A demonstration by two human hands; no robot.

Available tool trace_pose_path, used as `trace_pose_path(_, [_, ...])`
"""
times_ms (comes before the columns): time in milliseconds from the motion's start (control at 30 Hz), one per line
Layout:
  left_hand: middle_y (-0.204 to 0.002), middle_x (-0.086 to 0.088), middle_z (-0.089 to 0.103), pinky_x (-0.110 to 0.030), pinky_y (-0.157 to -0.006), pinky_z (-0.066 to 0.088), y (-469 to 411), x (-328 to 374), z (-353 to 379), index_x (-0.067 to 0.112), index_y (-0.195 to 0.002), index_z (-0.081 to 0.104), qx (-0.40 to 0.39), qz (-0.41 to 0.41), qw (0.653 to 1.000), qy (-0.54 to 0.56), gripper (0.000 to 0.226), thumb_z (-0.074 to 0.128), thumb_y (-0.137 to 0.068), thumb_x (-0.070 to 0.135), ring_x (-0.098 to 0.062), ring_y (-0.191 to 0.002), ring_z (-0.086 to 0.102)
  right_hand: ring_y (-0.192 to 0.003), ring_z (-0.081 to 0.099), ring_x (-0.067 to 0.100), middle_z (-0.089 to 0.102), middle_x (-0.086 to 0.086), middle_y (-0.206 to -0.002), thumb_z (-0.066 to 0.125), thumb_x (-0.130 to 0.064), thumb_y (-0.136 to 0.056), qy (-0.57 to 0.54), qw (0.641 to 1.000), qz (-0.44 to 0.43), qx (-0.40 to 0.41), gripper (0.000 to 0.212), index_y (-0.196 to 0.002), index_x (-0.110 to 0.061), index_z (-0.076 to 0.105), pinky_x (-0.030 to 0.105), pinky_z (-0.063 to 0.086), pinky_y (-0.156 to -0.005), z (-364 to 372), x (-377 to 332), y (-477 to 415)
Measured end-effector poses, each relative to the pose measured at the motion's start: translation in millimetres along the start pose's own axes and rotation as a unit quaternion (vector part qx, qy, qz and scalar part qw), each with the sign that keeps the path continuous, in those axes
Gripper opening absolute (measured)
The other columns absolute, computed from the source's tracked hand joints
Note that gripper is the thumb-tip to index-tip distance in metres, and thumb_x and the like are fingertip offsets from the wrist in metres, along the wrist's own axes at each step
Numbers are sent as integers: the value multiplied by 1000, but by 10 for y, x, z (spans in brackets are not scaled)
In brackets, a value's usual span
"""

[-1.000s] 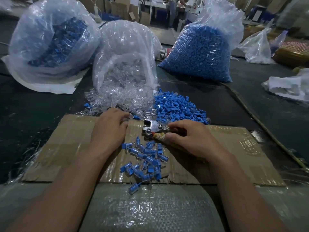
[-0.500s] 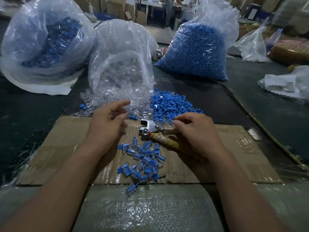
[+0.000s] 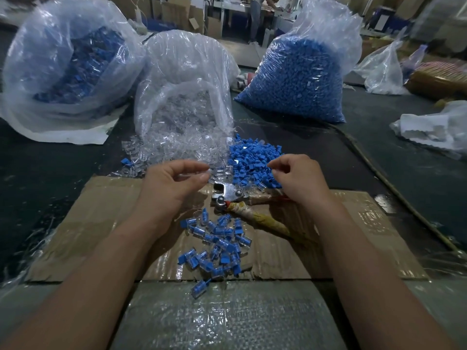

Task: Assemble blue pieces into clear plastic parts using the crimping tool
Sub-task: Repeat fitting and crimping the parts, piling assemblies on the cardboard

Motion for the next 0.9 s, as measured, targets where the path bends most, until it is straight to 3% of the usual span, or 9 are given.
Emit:
trace_pose_path(133, [-90,-10,72,-36,-69,56,-3,-37,-5,16,-85,71,-8,-13,1000,27,25,66,-61,20,-25,-83,69,-101,54,13,61,-2,-119,59,-3,-84,59,997,-12,-53,37,-114,-24,64,29,46,-82,118,-23,-45])
trace_pose_path(267, [-84,-10,72,-26,-60,57,-19,-56,-8,14,-85,69,-14,-18,999,36,20,63,-66,15,-19,-75,70,-85,49,8,63,0,-108,65,-16,-84,81,995,-37,-38,23,-106,-20,68,26,41,-75,167,2,-45])
trace_pose_path(433, [-76,-9,72,-19,-60,55,-17,-49,11,10,-87,67,-25,-26,998,58,25,62,-63,15,-15,-68,68,-82,50,9,65,-1,-99,63,-18,-86,82,996,-35,-29,8,-92,-18,69,27,42,-73,193,55,-21])
trace_pose_path(667, [-84,-10,72,-24,-57,56,7,-45,5,15,-85,70,-29,-35,999,27,30,67,-55,13,-17,-70,70,-100,55,17,63,1,-109,61,-16,-87,94,994,-39,-49,17,-103,-18,66,30,42,-80,199,43,-10])
trace_pose_path(900, [-79,-8,72,-22,-56,56,3,-36,17,16,-79,71,-28,-30,998,42,26,66,-54,12,-15,-69,70,-91,48,9,60,-2,-103,61,-13,-87,42,997,-65,-23,19,-105,-18,64,26,40,-81,120,45,40])
Point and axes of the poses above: each hand's wrist, its own y-axis away from the middle knuckle, its own z-axis out of the palm, x = y × z, the point moved 3 cm from there along -y, towards the middle knuckle
